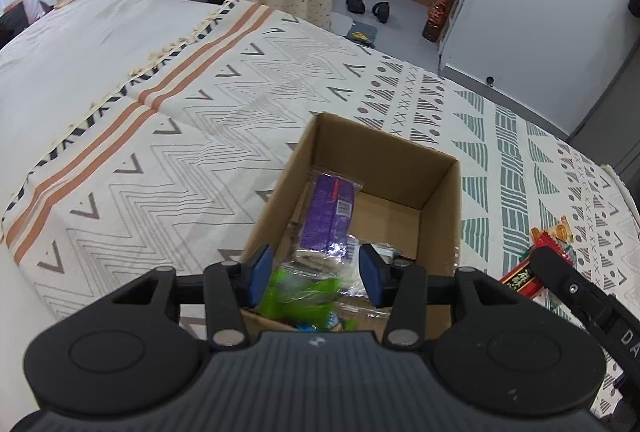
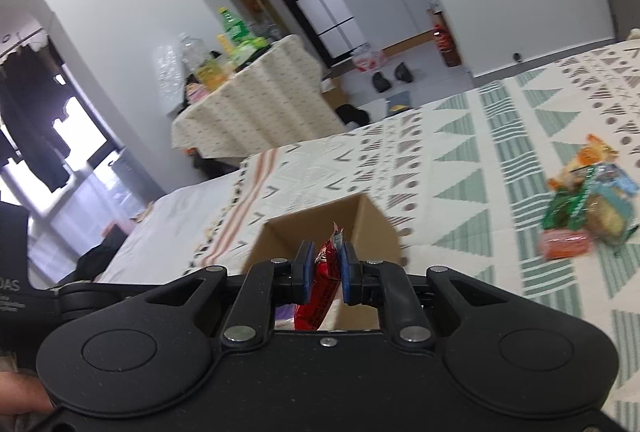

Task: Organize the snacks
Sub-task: 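Carry both snacks over the cardboard box and open both grippers to drop them, then move both grippers back from the box toward the snack pile, then grasp the orange-pink pack with the left gripper while the right grasps the round biscuit pack, then carry both packs over the box and open both grippers to drop them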

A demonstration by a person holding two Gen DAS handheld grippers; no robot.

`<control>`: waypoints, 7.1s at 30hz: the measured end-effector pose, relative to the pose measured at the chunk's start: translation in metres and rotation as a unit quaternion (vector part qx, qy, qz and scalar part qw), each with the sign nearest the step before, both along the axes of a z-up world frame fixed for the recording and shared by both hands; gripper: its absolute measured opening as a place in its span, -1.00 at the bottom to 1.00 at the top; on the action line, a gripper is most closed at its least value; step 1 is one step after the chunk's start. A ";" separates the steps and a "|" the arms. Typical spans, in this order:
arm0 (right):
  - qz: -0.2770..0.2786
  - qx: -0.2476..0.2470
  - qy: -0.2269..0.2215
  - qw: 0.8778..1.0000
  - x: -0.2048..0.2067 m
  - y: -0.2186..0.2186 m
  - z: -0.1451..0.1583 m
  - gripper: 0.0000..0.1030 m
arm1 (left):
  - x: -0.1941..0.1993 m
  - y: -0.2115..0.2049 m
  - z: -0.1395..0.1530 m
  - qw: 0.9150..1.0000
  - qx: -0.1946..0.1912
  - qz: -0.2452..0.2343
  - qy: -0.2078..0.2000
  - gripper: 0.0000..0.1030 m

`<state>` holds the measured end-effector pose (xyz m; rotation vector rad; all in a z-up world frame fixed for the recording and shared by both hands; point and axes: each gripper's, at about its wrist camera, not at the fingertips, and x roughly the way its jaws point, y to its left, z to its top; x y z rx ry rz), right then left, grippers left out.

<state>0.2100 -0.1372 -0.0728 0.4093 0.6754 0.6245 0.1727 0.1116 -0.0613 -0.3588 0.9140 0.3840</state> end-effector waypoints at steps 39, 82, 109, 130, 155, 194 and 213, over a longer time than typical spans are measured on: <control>-0.112 -0.072 0.012 0.991 0.005 -0.117 -0.010 0.48 | 0.013 -0.085 0.022 0.996 -0.004 -0.086 -0.033 0.89; -0.126 -0.155 0.041 0.979 0.074 -0.168 -0.067 0.35 | 0.115 -0.189 -0.056 0.981 -0.064 -0.183 -0.004 0.70; -0.074 -0.185 0.049 0.979 0.104 -0.153 -0.107 0.30 | 0.172 -0.213 -0.130 0.971 -0.102 -0.210 0.052 -0.09; -0.054 -0.251 0.016 0.966 0.118 -0.123 -0.113 0.13 | 0.154 -0.169 -0.101 0.985 -0.073 -0.152 0.037 -0.20; -0.112 -0.179 0.017 0.977 0.061 -0.116 -0.048 -0.04 | 0.084 -0.135 -0.029 0.991 -0.049 -0.126 -0.024 -0.20; -0.027 -0.140 -0.035 0.989 0.020 0.010 0.017 -0.04 | 0.031 -0.009 0.011 0.994 -0.070 -0.042 -0.076 -0.20; 0.003 -0.128 -0.014 0.992 0.041 0.059 0.004 -0.04 | 0.050 0.034 -0.010 0.991 -0.110 0.005 -0.074 0.04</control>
